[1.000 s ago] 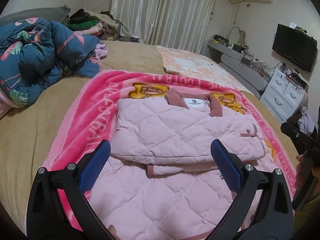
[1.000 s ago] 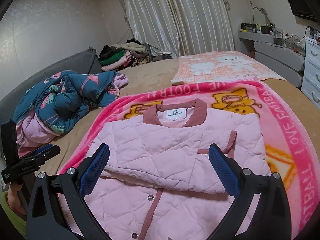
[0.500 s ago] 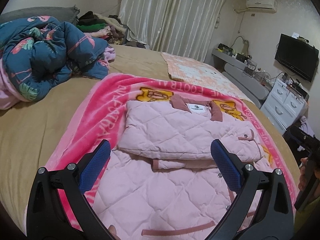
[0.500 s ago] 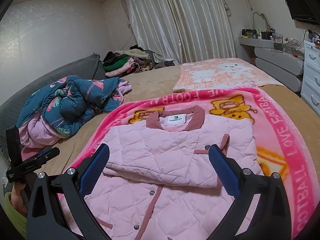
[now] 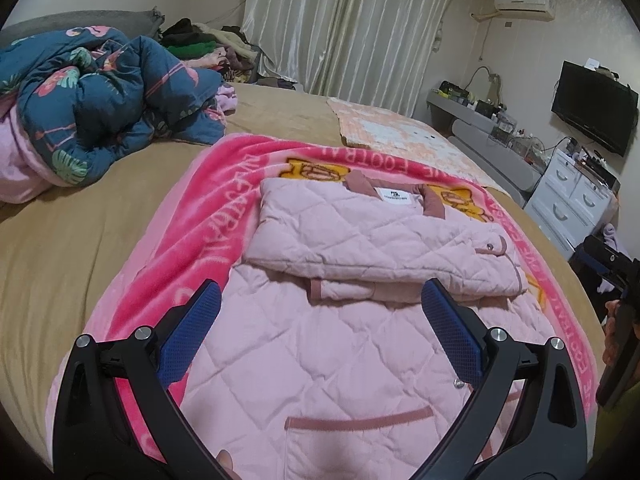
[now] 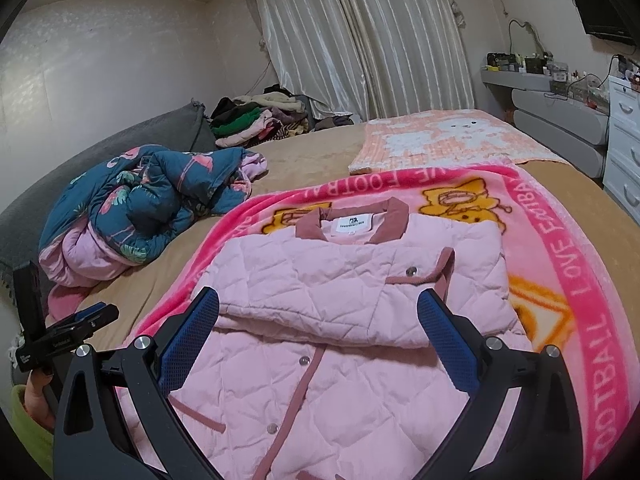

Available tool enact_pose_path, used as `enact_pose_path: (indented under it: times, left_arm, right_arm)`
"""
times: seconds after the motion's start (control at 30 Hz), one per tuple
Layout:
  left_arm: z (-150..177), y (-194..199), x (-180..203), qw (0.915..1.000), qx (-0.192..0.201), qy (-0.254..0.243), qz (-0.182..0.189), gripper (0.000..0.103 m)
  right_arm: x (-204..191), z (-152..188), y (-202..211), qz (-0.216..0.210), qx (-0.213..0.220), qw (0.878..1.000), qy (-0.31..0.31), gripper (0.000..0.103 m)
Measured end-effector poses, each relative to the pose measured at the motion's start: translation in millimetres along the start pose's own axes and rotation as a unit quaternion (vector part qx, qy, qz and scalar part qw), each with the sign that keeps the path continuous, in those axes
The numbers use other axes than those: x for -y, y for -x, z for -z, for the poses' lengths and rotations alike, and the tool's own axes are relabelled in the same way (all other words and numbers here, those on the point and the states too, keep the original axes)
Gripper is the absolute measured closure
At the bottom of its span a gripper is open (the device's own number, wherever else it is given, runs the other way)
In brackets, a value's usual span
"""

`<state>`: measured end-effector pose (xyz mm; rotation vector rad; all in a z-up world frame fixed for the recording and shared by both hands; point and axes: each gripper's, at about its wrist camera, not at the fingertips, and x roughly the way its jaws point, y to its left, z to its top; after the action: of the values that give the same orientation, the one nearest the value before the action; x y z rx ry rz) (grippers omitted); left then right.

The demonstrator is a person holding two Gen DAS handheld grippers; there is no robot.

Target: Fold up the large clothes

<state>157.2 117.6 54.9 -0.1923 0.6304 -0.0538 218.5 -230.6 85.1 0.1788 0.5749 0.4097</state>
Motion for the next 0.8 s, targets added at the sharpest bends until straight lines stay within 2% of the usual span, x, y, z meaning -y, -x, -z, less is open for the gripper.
enact_pose_path:
  times: [0.53, 0.8]
  left_arm:
    - [33.8, 25.2, 4.7, 0.9998, -0.009, -0.006, -0.015, 0.009]
    - [50.2, 35.4, 0.1, 0.9995, -0.029, 0.001, -0.015, 0.009]
  right_arm:
    - [2.9, 26.0, 19.2, -0.011, -0.016, 1.000, 0.000, 0.004]
    - [7.1, 38.3, 26.0, -0.016, -0.027, 1.000, 0.001, 0.004]
